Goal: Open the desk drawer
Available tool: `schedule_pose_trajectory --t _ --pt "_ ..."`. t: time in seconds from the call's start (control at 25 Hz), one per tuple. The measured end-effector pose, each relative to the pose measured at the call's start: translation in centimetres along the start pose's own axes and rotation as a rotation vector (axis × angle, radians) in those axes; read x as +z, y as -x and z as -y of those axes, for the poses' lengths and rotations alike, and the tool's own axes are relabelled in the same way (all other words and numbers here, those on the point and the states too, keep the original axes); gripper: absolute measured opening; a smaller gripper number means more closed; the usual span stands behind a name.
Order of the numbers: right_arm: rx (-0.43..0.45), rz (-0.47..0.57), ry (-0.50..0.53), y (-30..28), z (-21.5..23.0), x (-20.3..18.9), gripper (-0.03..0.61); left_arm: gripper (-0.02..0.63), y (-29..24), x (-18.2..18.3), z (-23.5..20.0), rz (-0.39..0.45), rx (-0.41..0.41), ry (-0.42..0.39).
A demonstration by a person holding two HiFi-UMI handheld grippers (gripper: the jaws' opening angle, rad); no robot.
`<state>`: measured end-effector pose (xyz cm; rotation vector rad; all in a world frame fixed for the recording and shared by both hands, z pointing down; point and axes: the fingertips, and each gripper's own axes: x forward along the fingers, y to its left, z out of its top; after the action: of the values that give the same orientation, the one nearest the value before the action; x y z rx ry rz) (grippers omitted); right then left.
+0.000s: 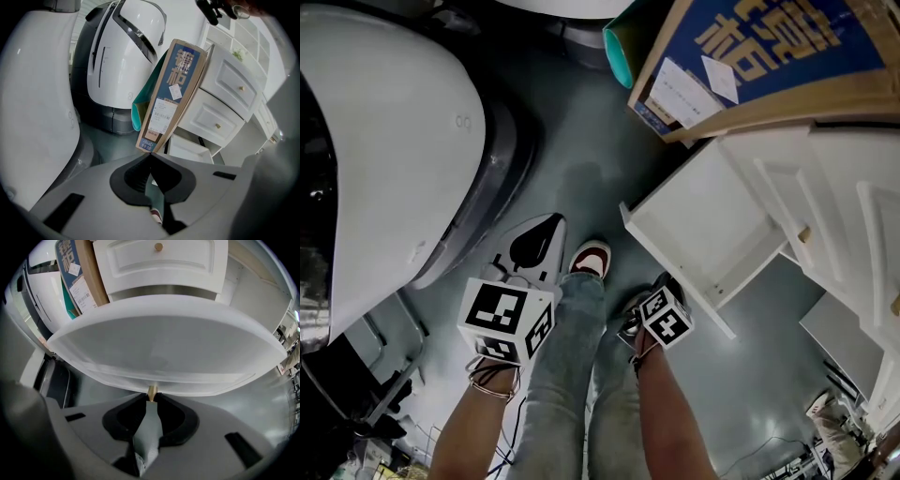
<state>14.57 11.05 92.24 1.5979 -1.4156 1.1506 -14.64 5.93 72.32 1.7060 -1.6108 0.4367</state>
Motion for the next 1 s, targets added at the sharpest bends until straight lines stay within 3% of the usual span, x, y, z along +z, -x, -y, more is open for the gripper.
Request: schedule_pose_trajectory --t 0.4,0.64,0.84,1.0 --pt "0.031 -0.055 -0.025 -0.2 -0.1 -0.1 0.087 0.018 0.6 -1.3 0.8 -0.024 -0.010 0.013" --pt "0.014 -0.084 -0.020 0.5 0.0 0.0 0.098 0.018 1.0 0.0 1.3 -0.021 -0.019 -0.007" --pt "0.081 -0.098 0.059 3.7 -1.8 0.5 0.102 0.018 1.4 1.5 2.1 -0.014 -0.018 -0.004" --pt "0.146 -0.120 0.052 7.1 -3.4 1.2 0.130 0.018 1.8 2.9 3.6 -0.010 -0.035 0.004"
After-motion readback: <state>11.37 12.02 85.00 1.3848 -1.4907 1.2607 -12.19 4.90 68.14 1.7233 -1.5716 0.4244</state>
